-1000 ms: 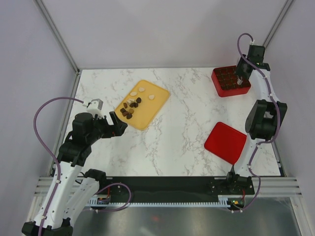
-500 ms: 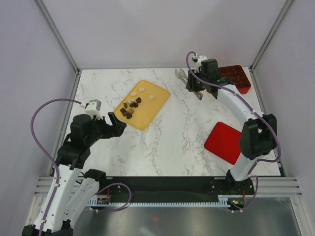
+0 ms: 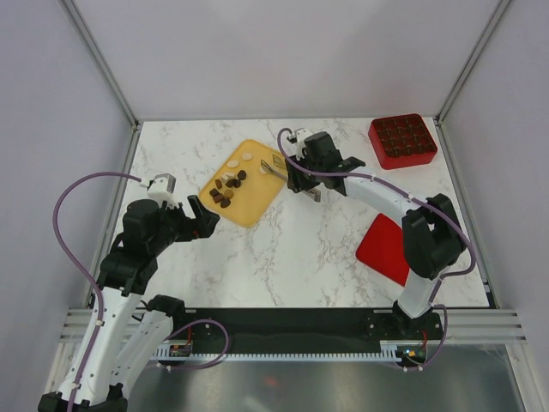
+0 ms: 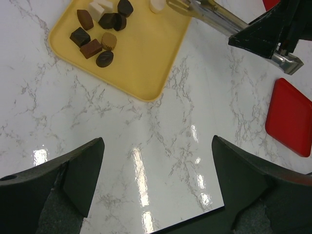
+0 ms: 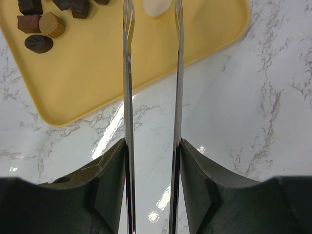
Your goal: Pack the chocolate
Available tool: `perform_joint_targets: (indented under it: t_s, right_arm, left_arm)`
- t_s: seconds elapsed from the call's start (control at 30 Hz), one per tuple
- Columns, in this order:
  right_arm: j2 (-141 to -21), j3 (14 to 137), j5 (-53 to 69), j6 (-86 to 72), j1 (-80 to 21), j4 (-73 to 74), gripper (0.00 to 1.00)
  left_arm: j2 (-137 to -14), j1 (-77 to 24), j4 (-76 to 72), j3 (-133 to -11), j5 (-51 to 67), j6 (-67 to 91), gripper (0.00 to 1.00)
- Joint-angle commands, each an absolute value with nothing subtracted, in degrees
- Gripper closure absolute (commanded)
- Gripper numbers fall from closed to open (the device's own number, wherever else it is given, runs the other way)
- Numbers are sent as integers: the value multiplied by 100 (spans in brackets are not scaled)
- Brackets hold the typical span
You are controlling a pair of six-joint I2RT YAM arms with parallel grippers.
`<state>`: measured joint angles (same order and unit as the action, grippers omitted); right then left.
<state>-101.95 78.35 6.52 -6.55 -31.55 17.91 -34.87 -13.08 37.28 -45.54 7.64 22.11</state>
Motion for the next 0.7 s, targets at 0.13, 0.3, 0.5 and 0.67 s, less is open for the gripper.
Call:
perform_joint_targets:
  t_s: [0.13, 0.3, 0.5, 0.67]
  right_arm:
    - [-10652, 8217, 203, -422, -3454, 1529, 46]
    - [-10933, 8437, 88, -360, -3542, 1556, 46]
    - [-11214, 8639, 35, -343, -3647, 1608, 47]
    - [-11294, 8745, -88, -360, -3691, 1652, 49]
  left_arm:
    - [-3498, -1275, 3551, -4518, 694, 2145, 0]
    - [-3489, -1274, 3551, -4509, 694, 2136, 0]
    - [-3472, -1275, 3551, -4518, 686, 2145, 0]
    - [-3463, -1274, 3551, -4518, 686, 2145, 0]
